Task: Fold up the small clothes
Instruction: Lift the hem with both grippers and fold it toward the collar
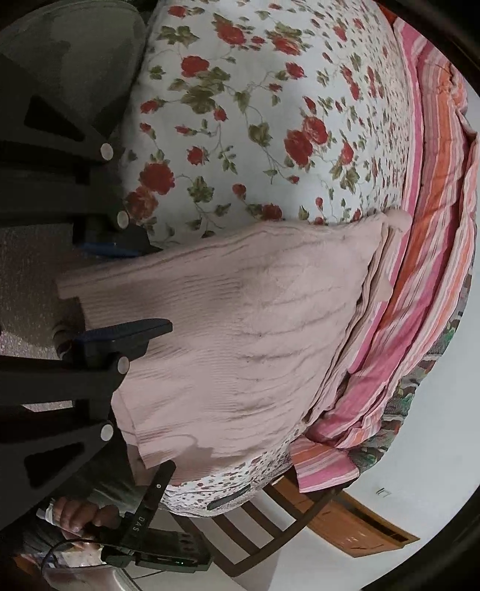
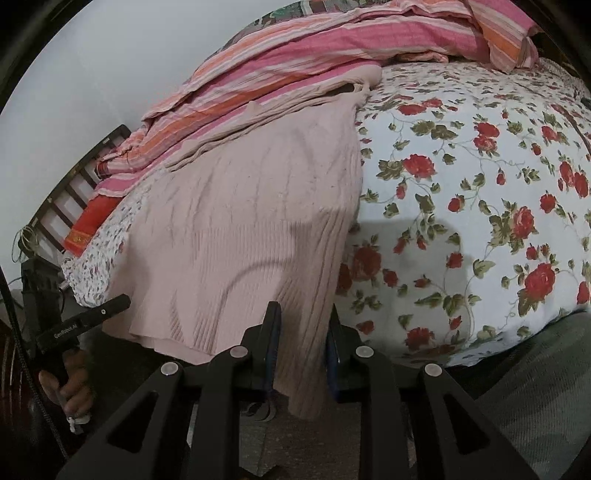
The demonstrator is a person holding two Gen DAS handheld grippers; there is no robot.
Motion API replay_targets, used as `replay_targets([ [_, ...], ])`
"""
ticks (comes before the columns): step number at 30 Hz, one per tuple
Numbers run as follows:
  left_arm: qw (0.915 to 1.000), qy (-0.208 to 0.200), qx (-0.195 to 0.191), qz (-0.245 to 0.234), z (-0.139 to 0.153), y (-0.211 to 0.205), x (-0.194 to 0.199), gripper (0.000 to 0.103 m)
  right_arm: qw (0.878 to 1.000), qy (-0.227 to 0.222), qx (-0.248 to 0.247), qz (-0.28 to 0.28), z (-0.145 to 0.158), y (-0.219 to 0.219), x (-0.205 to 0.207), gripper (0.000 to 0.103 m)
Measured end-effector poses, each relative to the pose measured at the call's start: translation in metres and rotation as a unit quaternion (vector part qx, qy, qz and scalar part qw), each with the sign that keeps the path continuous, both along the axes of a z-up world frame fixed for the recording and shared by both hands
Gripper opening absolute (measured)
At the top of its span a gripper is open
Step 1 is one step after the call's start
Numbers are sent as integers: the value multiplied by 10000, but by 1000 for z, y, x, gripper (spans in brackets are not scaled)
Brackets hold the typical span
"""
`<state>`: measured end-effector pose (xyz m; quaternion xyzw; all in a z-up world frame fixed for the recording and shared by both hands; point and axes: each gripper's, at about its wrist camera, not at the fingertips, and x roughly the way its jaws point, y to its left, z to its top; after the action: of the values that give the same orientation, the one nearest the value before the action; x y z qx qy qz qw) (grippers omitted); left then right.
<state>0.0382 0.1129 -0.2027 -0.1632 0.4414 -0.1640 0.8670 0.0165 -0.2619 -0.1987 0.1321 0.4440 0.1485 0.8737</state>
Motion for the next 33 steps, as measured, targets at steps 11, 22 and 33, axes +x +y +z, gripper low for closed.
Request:
replay_targets([
  [11, 9972, -655, -253, 270, 46, 14, -12, 7, 9979, -580, -265, -111, 46, 3, -10, 5],
  [22, 9869, -1316, -619, 698, 118, 36, 21, 7, 9880, -1247, 800, -434, 118, -21, 11, 5],
  [33, 9823, -1369, -700, 1072, 143, 34, 99, 7, 9793, -1288, 1417, -650, 146, -32, 91, 5],
])
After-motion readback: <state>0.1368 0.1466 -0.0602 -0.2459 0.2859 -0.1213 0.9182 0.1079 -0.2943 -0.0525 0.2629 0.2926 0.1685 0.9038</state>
